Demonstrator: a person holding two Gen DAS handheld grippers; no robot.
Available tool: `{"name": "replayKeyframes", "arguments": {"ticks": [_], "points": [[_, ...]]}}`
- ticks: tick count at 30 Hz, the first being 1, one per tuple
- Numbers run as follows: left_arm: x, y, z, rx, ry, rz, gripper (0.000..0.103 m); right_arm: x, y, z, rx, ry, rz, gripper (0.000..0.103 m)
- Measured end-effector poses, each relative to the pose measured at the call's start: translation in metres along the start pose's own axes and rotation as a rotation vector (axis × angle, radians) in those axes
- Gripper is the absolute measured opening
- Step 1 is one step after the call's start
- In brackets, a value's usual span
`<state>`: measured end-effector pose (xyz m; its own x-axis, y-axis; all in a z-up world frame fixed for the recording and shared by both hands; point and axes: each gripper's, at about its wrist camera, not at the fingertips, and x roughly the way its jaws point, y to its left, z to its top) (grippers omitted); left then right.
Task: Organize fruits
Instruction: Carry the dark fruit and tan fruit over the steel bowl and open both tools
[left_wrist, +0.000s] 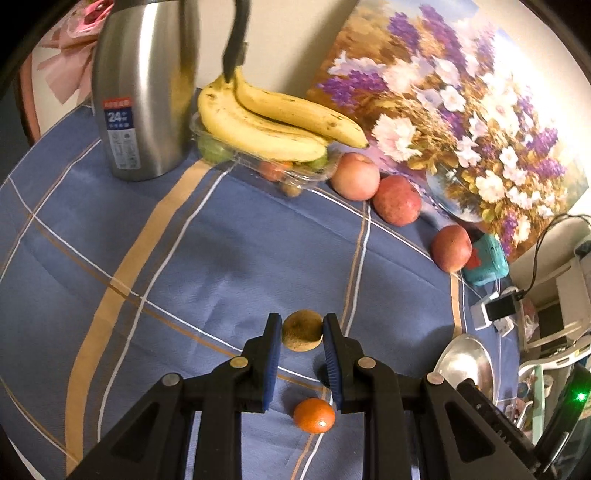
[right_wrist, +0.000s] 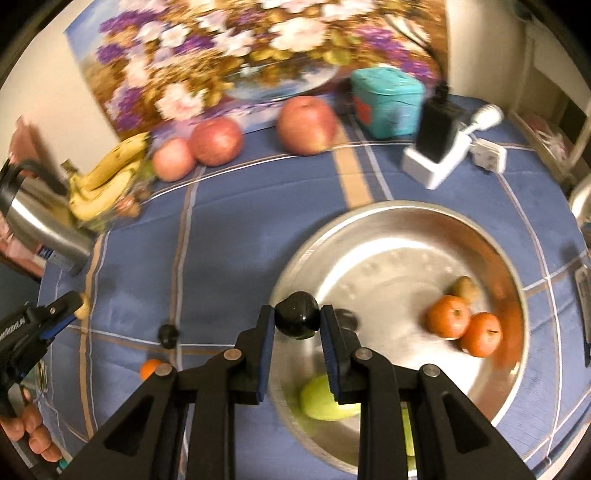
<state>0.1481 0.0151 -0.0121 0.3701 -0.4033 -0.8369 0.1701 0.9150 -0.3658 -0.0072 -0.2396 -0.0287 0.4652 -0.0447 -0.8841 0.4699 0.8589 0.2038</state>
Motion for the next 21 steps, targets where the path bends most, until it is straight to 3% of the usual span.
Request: {"name": "replayKeyframes", "arguments": {"ticks": [11, 21], "points": [[0.004, -0.041, -0.014, 0.111, 0.012, -0.004, 0.024, -0.013, -0.06, 0.003, 0.119, -0.02, -0.075, 0.026], [0.011, -0.108, -0.039, 0.293, 0.04, -0.04, 0.024, -0.023, -0.1, 0.003, 0.204, -0.037, -0.1, 0.026]]}}
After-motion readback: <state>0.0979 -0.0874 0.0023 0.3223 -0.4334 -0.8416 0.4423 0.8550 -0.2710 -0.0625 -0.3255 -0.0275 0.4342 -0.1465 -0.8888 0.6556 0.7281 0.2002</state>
